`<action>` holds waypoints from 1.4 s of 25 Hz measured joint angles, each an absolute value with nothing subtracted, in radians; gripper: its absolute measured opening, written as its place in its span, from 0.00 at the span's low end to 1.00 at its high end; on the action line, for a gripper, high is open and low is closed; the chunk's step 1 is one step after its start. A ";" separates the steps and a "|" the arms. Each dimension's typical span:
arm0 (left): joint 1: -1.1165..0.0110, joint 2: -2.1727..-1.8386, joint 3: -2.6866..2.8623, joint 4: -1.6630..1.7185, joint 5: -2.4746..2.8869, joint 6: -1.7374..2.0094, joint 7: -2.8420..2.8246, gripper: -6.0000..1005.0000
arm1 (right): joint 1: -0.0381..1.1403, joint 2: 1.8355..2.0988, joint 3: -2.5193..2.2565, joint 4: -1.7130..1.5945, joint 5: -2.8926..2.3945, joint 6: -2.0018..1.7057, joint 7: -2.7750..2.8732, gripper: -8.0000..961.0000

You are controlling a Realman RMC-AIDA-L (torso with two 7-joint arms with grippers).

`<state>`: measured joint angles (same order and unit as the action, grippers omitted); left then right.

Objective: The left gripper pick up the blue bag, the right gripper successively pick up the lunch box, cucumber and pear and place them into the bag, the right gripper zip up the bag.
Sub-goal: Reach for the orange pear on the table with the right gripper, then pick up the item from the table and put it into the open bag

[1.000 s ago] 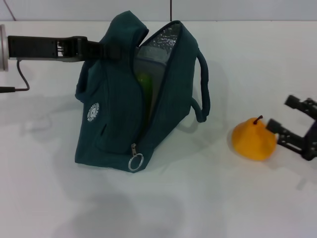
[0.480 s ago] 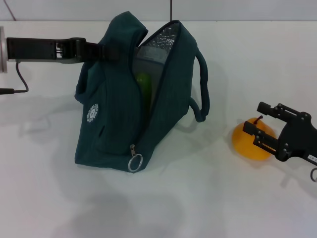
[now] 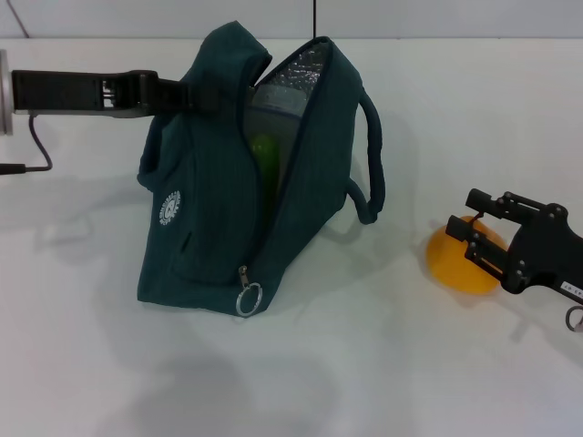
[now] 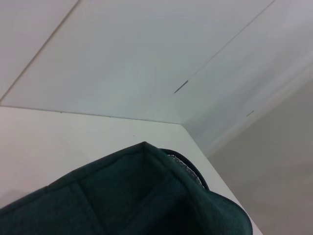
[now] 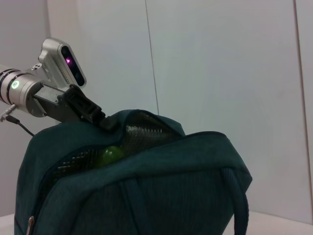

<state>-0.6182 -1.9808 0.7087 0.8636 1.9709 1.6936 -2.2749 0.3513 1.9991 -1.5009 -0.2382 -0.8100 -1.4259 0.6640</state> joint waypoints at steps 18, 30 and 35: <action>-0.617 -1.984 0.709 0.864 1.971 1.696 -2.273 0.06 | 0.353 2.003 -1.500 -0.238 -0.810 -1.409 0.670 0.36; -0.605 -1.984 0.709 0.864 1.971 1.697 -2.273 0.06 | 0.353 2.008 -1.500 -0.243 -0.810 -1.404 0.670 0.19; -0.603 -1.983 0.709 0.864 1.971 1.697 -2.273 0.06 | 0.353 2.008 -1.500 -0.244 -0.810 -1.406 0.670 0.11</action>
<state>-0.6027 -1.9834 0.7087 0.8636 1.9710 1.6971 -2.2733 0.3527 2.0080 -1.5001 -0.2439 -0.8101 -1.4059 0.6701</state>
